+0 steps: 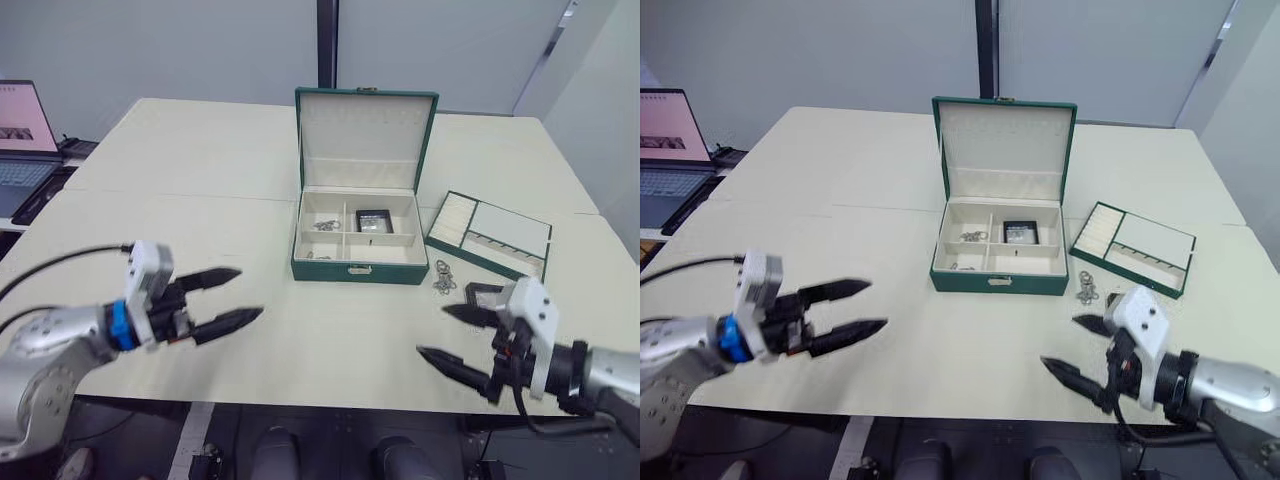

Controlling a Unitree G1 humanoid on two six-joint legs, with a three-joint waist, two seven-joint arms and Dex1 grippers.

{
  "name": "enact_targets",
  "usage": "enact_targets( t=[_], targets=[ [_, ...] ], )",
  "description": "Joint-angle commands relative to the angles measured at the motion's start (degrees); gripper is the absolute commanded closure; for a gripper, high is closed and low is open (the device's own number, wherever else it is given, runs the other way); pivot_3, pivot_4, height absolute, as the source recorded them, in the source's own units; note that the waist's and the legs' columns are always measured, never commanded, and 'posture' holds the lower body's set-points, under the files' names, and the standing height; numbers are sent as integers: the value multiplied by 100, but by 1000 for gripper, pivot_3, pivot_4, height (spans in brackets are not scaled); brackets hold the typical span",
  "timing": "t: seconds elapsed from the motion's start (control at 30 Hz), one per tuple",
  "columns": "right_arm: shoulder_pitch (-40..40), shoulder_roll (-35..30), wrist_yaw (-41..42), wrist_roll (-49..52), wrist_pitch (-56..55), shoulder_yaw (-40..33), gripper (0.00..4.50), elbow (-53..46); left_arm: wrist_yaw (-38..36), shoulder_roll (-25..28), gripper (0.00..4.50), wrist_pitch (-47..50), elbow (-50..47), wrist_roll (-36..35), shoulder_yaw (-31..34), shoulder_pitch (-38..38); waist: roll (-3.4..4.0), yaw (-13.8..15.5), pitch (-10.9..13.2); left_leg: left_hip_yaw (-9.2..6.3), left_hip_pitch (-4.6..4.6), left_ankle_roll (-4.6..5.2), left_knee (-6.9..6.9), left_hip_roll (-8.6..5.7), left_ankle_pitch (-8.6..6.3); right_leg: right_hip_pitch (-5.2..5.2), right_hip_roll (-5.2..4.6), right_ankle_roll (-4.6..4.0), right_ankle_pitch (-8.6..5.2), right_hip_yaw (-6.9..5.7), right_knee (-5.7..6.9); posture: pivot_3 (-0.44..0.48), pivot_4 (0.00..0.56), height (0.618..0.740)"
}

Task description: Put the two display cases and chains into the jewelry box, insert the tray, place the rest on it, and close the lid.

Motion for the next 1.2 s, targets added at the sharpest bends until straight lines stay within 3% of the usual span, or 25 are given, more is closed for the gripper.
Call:
enact_targets(
  t=[0.03,0.33,0.63,0.93,1.2],
  targets=[
    [356,97,145,-345,-243,-8,0,-250,-358,69,24,-613,-38,130,354,509,1,-3,-2,0,2,2,0,0,-1,1,0,0,0,0,1,0,150,740],
    [551,206,358,-653,-410,-109,0,-93,-290,298,24,-608,-218,-105,103,311,-4,-8,-6,2,21,8,-1,-4,-5,1,-1,0,0,5,-1,0,150,740],
    [912,490,508,-776,-486,-617,0,263,17,779,24,422,-993,-1593,-343,-1039,-2,-9,-6,2,22,8,-1,-4,-5,19,2,0,0,7,-2,0,150,740],
    [1008,408,852,-1023,-521,-956,0,415,-143,967,24,172,-889,-1412,-677,-1519,3,-16,-4,7,30,8,-3,-5,-5,21,3,0,0,14,-2,0,150,740],
    [99,-915,1797,-1850,-565,-691,0,1492,-628,920,24,-558,-506,-666,-1138,-1590,6,-20,-1,17,38,8,-2,-7,-6,23,3,-1,0,23,-2,0,150,740]
  ],
)
